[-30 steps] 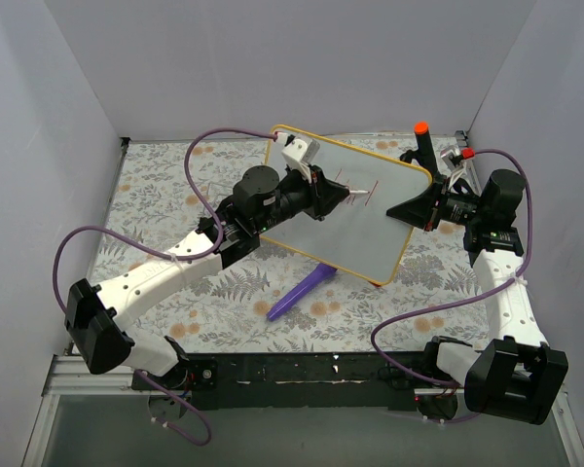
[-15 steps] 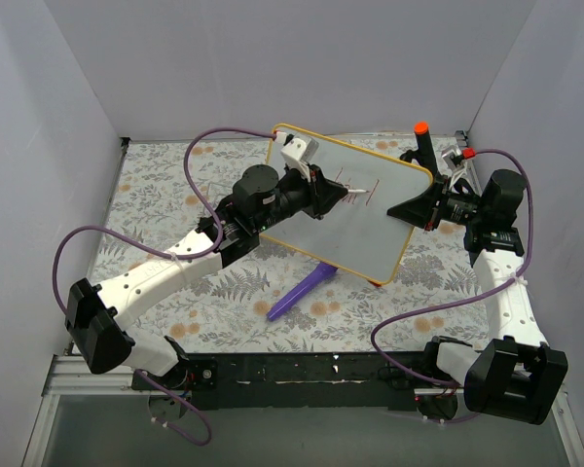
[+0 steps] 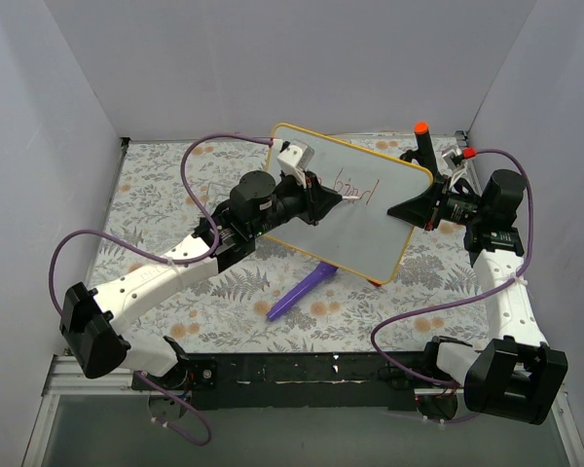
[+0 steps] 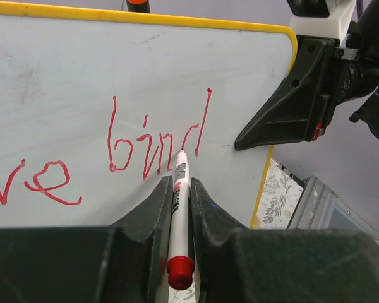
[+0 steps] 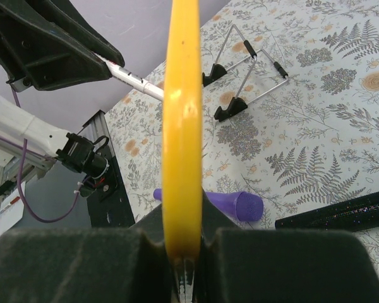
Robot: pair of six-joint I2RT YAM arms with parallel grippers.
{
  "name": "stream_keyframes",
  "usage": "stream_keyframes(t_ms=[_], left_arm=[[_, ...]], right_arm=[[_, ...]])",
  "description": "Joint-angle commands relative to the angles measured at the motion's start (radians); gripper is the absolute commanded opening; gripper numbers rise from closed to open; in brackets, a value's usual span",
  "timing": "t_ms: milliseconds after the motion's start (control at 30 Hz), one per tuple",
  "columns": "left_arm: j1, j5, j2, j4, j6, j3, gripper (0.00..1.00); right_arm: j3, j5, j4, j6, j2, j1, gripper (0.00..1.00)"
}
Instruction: Write a sentence on the whiteboard
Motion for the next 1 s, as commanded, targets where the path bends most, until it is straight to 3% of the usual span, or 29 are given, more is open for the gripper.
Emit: stream_keyframes(t_ms=[0, 967], left_arm=[[0.01, -0.012, -0.043, -0.032, 0.005, -0.018, 0.0], [0.01, 0.062, 0.029, 0.016, -0.024, 0.06, 0.0]], right_arm=[[0.027, -0.06, 0.078, 0.021, -0.032, 0.0, 0.01], [0.022, -0.06, 0.08, 0.021, -0.032, 0.002, 0.01]])
